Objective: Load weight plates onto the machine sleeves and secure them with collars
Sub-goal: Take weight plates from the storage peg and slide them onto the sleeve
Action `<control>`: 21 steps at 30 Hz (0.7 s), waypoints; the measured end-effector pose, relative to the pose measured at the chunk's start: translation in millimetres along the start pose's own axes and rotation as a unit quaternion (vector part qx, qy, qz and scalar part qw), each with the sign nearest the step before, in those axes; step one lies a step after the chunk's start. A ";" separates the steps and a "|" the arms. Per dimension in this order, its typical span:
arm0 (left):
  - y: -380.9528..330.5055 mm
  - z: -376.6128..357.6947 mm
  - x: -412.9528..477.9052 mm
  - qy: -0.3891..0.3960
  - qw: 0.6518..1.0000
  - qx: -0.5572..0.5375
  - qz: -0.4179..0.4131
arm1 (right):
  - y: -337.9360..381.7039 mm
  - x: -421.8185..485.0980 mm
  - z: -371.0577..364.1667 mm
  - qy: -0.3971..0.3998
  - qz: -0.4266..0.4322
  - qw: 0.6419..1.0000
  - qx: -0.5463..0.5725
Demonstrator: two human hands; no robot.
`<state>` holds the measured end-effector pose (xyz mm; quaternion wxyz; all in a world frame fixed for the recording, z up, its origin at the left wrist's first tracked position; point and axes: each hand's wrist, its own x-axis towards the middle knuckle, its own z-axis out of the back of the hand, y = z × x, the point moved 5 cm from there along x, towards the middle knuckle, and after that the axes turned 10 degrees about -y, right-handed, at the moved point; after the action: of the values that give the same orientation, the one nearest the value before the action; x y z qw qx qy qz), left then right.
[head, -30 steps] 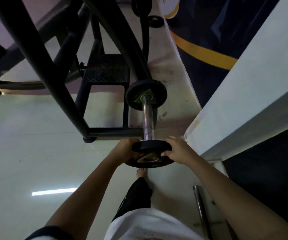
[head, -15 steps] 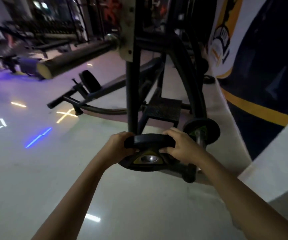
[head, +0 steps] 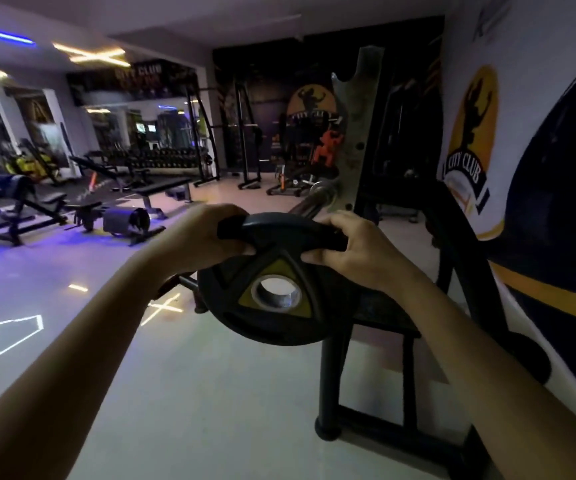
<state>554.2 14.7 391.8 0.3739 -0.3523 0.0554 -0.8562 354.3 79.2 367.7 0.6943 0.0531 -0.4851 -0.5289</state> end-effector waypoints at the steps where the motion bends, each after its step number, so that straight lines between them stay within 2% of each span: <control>1: 6.2 7.2 7.5 0.002 1.000 -0.007 0.001 | 5.3 10.5 -4.3 -0.001 -0.011 1.000 0.002; 6: 35.0 19.4 41.0 0.017 0.999 -0.019 -0.021 | 9.8 50.8 -25.1 -0.023 -0.052 0.998 -0.014; 12: 57.6 -0.5 83.3 0.033 0.997 -0.051 -0.037 | -13.2 82.5 -27.9 -0.034 -0.081 0.995 -0.037; 16: 71.2 -27.0 120.3 0.040 0.997 -0.050 -0.045 | -41.6 110.6 -25.7 -0.030 -0.104 0.992 -0.057; 21: 85.8 -72.2 185.0 0.004 0.998 -0.036 -0.047 | -97.9 161.2 -19.7 -0.045 -0.108 0.988 -0.099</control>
<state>471.9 -184.4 411.2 0.3202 -0.3641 0.0712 -0.8717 296.9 -98.7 399.4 0.6123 0.0128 -0.4526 -0.6481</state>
